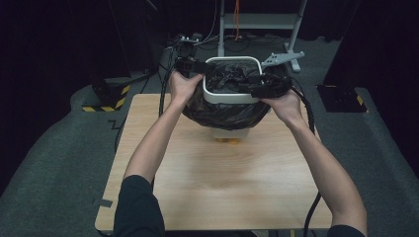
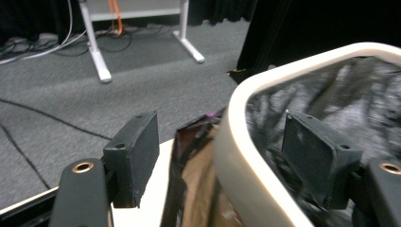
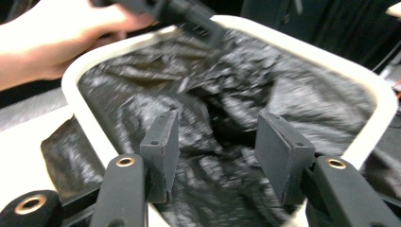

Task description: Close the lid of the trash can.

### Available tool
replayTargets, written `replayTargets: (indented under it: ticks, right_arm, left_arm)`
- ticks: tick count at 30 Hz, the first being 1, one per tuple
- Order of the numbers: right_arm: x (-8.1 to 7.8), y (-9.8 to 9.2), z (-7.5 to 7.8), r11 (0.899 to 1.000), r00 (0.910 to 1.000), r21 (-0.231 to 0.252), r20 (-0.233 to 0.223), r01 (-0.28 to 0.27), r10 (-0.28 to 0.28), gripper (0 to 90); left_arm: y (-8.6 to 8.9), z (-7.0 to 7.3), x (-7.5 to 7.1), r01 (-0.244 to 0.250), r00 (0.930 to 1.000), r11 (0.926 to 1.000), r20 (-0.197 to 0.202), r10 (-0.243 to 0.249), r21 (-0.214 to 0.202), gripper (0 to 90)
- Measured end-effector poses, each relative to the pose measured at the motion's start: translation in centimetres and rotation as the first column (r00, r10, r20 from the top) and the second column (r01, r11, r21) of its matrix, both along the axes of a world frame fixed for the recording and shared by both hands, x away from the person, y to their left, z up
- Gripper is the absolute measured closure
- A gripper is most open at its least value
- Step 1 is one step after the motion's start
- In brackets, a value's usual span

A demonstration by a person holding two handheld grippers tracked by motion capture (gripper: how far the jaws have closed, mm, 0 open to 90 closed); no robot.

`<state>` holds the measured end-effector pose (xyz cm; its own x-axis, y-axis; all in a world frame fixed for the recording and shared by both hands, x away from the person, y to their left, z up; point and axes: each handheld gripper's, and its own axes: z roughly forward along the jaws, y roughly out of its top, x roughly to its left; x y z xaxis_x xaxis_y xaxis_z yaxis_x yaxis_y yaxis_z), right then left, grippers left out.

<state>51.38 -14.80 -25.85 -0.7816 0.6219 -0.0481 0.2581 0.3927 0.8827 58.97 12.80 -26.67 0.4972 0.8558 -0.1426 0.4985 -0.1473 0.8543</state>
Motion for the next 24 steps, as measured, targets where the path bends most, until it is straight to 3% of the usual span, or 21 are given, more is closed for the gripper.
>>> replayTargets:
  ticks: [5,10,12,19,24]
  right_arm:
    - [0.0,-0.6,0.0,0.999,0.9994,0.023,0.020,0.029,-0.029,50.5]
    - [-0.2,-0.4,-1.1,0.999,0.9989,0.026,0.040,0.024,-0.025,51.7]
    - [0.0,-0.4,-1.3,0.999,0.9997,0.048,0.018,0.016,-0.017,51.6]
    - [-0.1,-0.2,-1.6,0.998,0.9990,0.066,0.042,0.016,-0.018,52.2]
    - [0.1,-0.1,-1.4,0.998,0.9992,0.059,0.033,0.018,-0.020,49.0]
  left_arm:
    - [-0.4,0.2,-0.6,0.006,0.9997,0.9988,0.025,-0.007,0.048,28.8]
    - [-0.6,-0.2,-0.6,0.005,0.9999,0.9964,0.015,-0.006,0.085,28.2]
    - [-0.6,-0.3,-0.6,0.000,0.9999,0.9976,0.016,-0.001,0.070,28.3]
    - [-0.2,-0.6,-0.6,-0.013,0.9999,0.9986,0.004,0.013,0.052,29.1]
    - [-0.2,-0.6,-0.9,-0.003,0.9995,0.9996,0.033,0.002,0.030,29.3]
